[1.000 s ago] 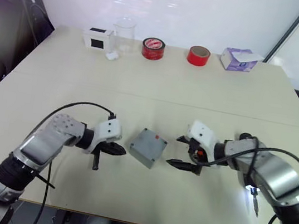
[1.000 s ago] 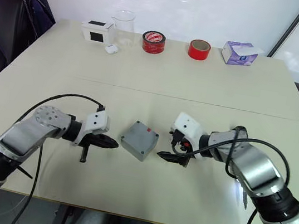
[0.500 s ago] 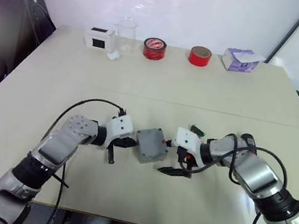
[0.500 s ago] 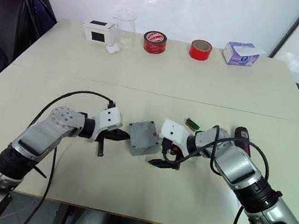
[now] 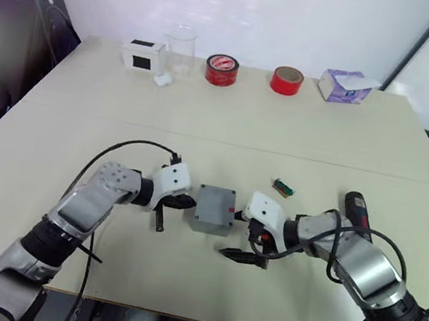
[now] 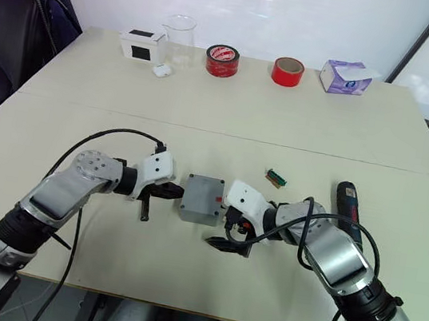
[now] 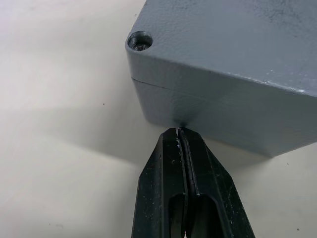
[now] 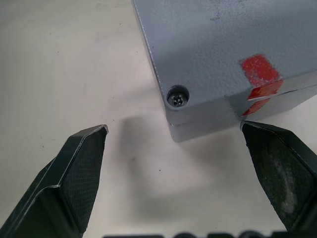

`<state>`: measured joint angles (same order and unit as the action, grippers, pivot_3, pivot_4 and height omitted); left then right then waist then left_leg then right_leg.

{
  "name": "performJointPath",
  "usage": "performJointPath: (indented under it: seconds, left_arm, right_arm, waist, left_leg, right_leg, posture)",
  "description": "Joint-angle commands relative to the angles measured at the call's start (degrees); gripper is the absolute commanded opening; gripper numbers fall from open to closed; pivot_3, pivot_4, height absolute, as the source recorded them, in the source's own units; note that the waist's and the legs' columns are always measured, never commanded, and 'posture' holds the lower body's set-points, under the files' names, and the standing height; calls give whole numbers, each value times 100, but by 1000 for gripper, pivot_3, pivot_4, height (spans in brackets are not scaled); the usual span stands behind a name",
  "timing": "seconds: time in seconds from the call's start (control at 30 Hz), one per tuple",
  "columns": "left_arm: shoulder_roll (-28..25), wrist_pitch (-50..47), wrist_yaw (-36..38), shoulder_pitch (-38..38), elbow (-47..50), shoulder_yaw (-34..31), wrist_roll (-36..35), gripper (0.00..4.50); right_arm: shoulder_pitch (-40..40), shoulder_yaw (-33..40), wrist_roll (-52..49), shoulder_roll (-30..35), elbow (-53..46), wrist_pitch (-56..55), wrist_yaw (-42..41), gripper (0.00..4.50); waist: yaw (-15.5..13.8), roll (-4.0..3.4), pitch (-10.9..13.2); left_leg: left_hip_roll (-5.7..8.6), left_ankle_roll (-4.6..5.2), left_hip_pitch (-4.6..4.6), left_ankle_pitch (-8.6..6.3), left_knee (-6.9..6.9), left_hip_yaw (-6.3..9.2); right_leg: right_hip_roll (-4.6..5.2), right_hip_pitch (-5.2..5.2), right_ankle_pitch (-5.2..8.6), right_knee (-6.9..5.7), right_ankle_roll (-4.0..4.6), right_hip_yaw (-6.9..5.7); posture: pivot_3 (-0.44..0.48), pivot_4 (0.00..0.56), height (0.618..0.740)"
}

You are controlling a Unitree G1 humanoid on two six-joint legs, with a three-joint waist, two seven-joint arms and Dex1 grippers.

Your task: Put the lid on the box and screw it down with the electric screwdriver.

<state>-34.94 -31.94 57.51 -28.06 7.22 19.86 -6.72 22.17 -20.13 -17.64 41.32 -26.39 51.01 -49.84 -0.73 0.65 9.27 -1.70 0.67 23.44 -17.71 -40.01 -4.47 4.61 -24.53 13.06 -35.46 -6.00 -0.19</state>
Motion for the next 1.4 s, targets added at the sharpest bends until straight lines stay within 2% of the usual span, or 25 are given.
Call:
performJointPath:
  seconds: [0.03, 0.2, 0.27, 0.33, 0.4, 0.47, 0.67, 0.77, 0.9, 1.4]
  left_arm:
    - [-36, 108, 81, -222, 78, -153, -61, 0]
    - [-43, -156, 132, -252, 178, -665, -518, 0]
    - [173, -480, -4, -379, 206, -1141, -1010, 0]
    - [350, -781, -79, -543, 200, -1498, -1414, 0]
    - [417, -1022, -36, -707, 237, -1681, -1736, 0]
    - [400, -1084, 32, -780, 298, -1597, -1823, 0]
    - [228, -951, 163, -864, 369, -1186, -1714, 0]
    - [100, -857, 215, -879, 380, -1060, -1630, 0]
    - [-12, -903, 220, -786, 557, -1068, -1695, 0]
    - [-75, -856, 151, -675, 692, -961, -1647, 0]
  right_arm:
    - [-188, 1087, -493, -191, -360, 327, 344, 4464]
    - [-698, 2711, -1638, -395, -992, 976, 502, 4464]
    - [-632, 3313, -2023, -517, -964, 1203, 693, 4464]
    - [-307, 3712, -2027, -776, -532, 1228, 1182, 4464]
    - [27, 3563, -1451, -810, 158, 679, 1591, 4464]
    - [189, 3115, -828, -725, 853, 45, 1751, 4464]
    - [400, 2452, 58, -840, 2482, -1508, 1705, 4464]
    - [422, 2236, 237, -917, 2825, -1947, 1583, 3727]
    - [437, 2147, 326, -949, 2943, -2126, 1540, 2438]
    - [347, 1961, 459, -1105, 3037, -2264, 1375, 2438]
  waist:
    - [-7, 1, 0]
    - [8, 1, 0]
    - [20, 1, 0]
    - [15, 2, 0]
    - [23, 2, 0]
    - [32, 0, -1]
    - [46, -2, -1]
    - [67, -3, 0]
    - [120, -2, 0]
    - [137, -2, 0]
  left_leg:
    - [0, 0, 0, 0, 0, 0]
    - [0, 1, 0, -1, 0, 4]
    - [-2, 1, -3, -1, 1, 6]
    - [-4, 0, -4, 0, 0, 9]
    - [-3, -1, -7, 1, -1, 7]
    - [0, -4, -9, 3, -1, 4]
    - [5, -5, -7, 3, 4, -7]
    - [5, -5, -6, 3, 4, -7]
    - [3, -6, -6, 4, 4, -4]
    - [2, -6, -6, 4, 4, -2]
  right_leg:
    - [0, 0, 0, 0, 0, 0]
    - [1, 4, -2, 2, -3, 0]
    - [1, 3, -2, 1, -4, 1]
    - [1, 4, -2, -3, -4, 0]
    - [0, 5, -2, -4, -3, 1]
    - [0, 8, -1, -3, -1, 2]
    - [-3, 7, -4, -3, -7, 1]
    - [-3, 6, -4, -3, -8, 1]
    - [-4, 6, -4, -4, -8, 1]
    - [-3, 6, -4, -4, -7, 1]
  posture:
    - [0, 150, 740]
    - [0, 150, 740]
    - [0, 150, 740]
    - [0, 150, 740]
    - [0, 150, 740]
    - [0, 150, 740]
    - [0, 150, 740]
    - [0, 150, 740]
    - [0, 150, 740]
    - [0, 150, 740]
